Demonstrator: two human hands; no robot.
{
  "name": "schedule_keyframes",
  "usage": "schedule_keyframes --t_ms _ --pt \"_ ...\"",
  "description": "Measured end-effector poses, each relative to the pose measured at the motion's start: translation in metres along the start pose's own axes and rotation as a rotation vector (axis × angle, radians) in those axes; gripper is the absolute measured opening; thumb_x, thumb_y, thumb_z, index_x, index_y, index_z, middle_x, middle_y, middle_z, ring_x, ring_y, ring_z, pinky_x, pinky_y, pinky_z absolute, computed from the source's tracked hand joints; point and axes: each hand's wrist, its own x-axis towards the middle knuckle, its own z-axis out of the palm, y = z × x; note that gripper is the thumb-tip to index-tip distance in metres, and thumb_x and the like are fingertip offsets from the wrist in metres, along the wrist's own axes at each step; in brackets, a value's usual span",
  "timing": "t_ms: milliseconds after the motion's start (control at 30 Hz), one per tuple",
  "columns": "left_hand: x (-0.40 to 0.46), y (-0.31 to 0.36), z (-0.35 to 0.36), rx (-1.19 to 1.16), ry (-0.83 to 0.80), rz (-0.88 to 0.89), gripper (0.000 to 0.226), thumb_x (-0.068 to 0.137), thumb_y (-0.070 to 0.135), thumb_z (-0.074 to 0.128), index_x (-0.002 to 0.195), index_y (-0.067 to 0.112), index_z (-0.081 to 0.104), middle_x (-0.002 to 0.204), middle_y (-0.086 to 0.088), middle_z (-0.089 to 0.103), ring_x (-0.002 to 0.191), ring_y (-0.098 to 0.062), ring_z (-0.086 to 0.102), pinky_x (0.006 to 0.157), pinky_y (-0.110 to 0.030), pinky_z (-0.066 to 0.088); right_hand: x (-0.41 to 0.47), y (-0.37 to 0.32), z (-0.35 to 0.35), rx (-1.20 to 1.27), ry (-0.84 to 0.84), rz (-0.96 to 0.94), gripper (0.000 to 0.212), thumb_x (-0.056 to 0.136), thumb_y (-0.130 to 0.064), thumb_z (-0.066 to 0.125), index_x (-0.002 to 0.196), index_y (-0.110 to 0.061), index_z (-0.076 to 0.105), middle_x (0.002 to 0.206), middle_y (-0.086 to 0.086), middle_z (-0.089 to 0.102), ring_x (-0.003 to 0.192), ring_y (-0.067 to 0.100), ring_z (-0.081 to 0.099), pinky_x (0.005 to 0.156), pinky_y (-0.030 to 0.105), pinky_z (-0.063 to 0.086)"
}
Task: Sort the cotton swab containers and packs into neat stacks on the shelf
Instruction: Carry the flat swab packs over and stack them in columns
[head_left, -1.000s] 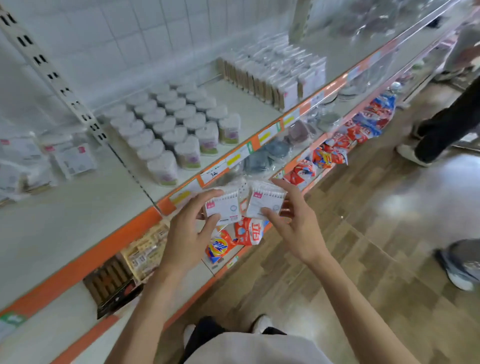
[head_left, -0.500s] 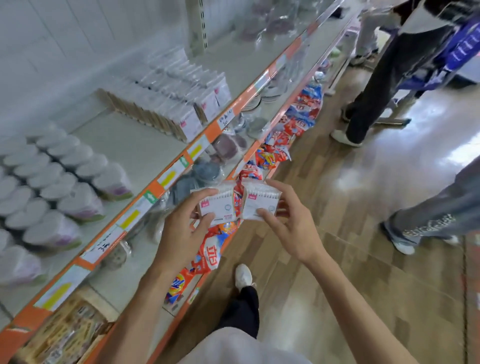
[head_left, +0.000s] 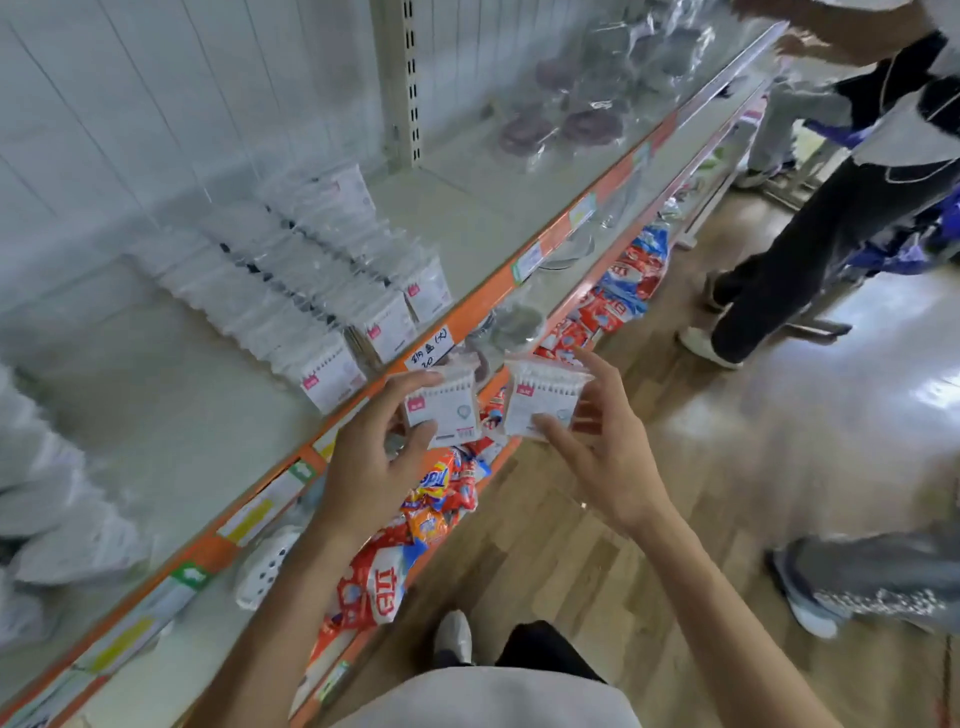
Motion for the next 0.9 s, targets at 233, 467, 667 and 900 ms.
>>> schedule_keyframes --t_ms 233,467,667,900 --pt "0.045 0.01 0.014 0.126 0.123 -0.01 0.033 0.097 0.019 0.062 0.13 0.02 0.058 0.126 0.007 0.065 0.114 -0.01 0.064 0.092 -0.037 0.057 0.092 0.025 -0.009 0.091 -0.084 -0.017 0.036 0.093 -0.026 0.071 0.122 -0.026 0.05 0.077 -0.012 0.062 0.071 0.012 0.063 0.068 0.025 0.052" --pt "0.107 0.023 0.028 0.268 0.364 -0.066 0.033 0.096 0.013 0.066 0.127 0.024 0.06 0.12 0.004 0.065 0.091 -0.006 0.068 0.08 -0.034 0.059 0.225 0.02 -0.019 0.127 -0.303 -0.186 0.021 0.09 -0.029 0.072 0.107 -0.027 0.06 0.068 -0.003 0.054 0.063 0.015 0.058 0.059 0.026 0.047" --pt "0.144 0.044 0.036 0.336 0.518 -0.136 0.031 0.099 0.021 0.059 0.13 0.024 0.059 0.126 0.006 0.063 0.09 -0.007 0.068 0.082 -0.026 0.058 0.352 0.006 0.015 0.146 -0.261 -0.291 0.021 0.085 -0.033 0.079 0.102 -0.029 0.066 0.089 0.003 0.068 0.079 0.011 0.069 0.068 0.026 0.056" --pt "0.151 0.056 0.039 0.376 0.716 -0.319 0.033 0.098 0.016 0.062 0.128 0.029 0.061 0.118 0.006 0.065 0.092 -0.013 0.069 0.078 -0.016 0.054 0.455 -0.015 0.116 0.007 -0.514 -0.418 0.025 0.083 -0.033 0.079 0.105 -0.024 0.071 0.079 -0.015 0.063 0.064 -0.005 0.057 0.065 0.019 0.049"
